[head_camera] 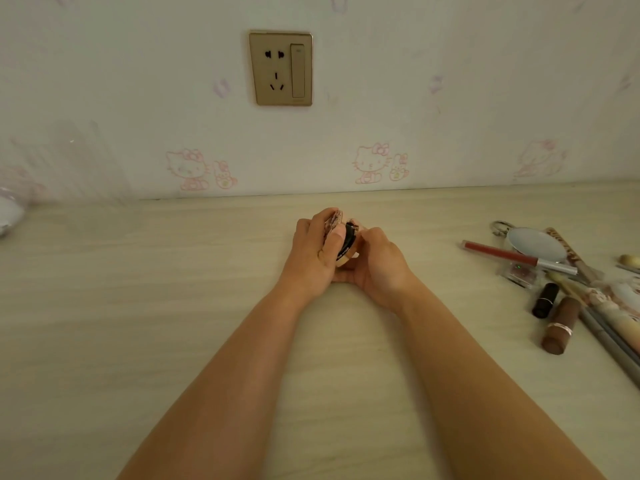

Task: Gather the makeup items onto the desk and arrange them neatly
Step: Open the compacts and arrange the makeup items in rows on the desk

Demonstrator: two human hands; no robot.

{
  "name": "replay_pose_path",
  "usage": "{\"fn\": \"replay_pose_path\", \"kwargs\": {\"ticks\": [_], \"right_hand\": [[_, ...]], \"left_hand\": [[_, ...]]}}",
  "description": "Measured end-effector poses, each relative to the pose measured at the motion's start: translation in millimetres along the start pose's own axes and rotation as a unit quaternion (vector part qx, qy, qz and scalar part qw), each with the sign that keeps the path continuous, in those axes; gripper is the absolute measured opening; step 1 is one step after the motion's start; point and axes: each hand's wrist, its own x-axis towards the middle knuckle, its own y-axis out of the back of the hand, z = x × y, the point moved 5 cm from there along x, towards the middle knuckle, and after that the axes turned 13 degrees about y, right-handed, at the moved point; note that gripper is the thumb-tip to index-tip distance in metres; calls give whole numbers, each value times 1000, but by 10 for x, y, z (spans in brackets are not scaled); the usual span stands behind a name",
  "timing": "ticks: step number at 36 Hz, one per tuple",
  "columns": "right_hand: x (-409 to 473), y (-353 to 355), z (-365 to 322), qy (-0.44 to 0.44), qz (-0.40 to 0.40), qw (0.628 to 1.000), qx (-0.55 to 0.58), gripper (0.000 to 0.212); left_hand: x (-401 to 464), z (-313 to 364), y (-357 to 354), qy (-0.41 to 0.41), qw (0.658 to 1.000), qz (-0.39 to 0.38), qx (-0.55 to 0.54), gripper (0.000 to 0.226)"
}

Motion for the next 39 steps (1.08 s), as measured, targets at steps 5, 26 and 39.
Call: {"fn": "replay_pose_path", "kwargs": {"ticks": [5,26,39], "right_hand": [[23,6,14,49,28,998,-34,33],[43,139,-58,140,-42,780,-608,49],[46,55,-80,188,-59,704,-682,30]], "left_hand": [[23,-6,34,13,999,33,-6,41],[138,-55,219,37,995,81,-46,24],[123,-58,229,51,993,101,-46,30]]}}
